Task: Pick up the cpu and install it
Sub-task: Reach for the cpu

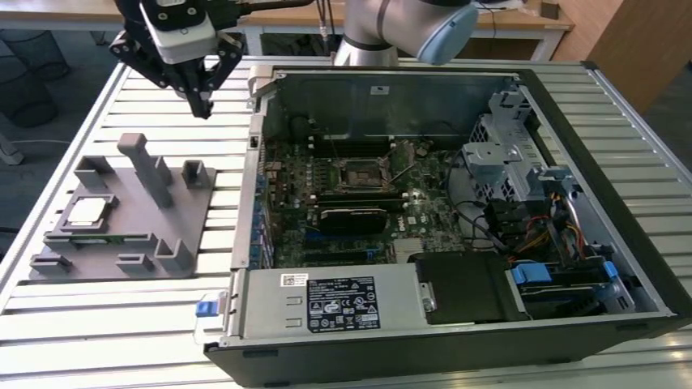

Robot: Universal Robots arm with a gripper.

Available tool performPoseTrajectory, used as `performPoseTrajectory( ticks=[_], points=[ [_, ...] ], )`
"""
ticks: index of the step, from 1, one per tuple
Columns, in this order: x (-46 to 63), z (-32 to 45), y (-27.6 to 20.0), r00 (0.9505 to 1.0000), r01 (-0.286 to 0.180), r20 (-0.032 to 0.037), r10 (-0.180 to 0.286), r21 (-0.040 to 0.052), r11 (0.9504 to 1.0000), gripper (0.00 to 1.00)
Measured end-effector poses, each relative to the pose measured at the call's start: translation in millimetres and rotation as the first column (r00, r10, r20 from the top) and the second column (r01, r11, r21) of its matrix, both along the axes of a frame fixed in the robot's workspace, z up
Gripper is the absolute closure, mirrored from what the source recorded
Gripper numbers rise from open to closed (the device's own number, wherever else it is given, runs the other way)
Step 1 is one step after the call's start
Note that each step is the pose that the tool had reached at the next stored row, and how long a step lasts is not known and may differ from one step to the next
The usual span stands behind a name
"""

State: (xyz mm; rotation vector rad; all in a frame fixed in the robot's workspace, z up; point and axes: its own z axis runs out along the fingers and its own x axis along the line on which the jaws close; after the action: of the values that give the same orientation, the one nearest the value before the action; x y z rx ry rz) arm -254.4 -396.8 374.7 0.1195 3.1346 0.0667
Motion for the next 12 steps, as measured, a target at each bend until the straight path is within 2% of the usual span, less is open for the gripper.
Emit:
performPoseTrajectory(
  ticks=[12],
  points=[
    [-20.5,-4.7,0.8,1.0,0.0,-0.0086,0.0,0.0001,1.0,0.89]
  ],
)
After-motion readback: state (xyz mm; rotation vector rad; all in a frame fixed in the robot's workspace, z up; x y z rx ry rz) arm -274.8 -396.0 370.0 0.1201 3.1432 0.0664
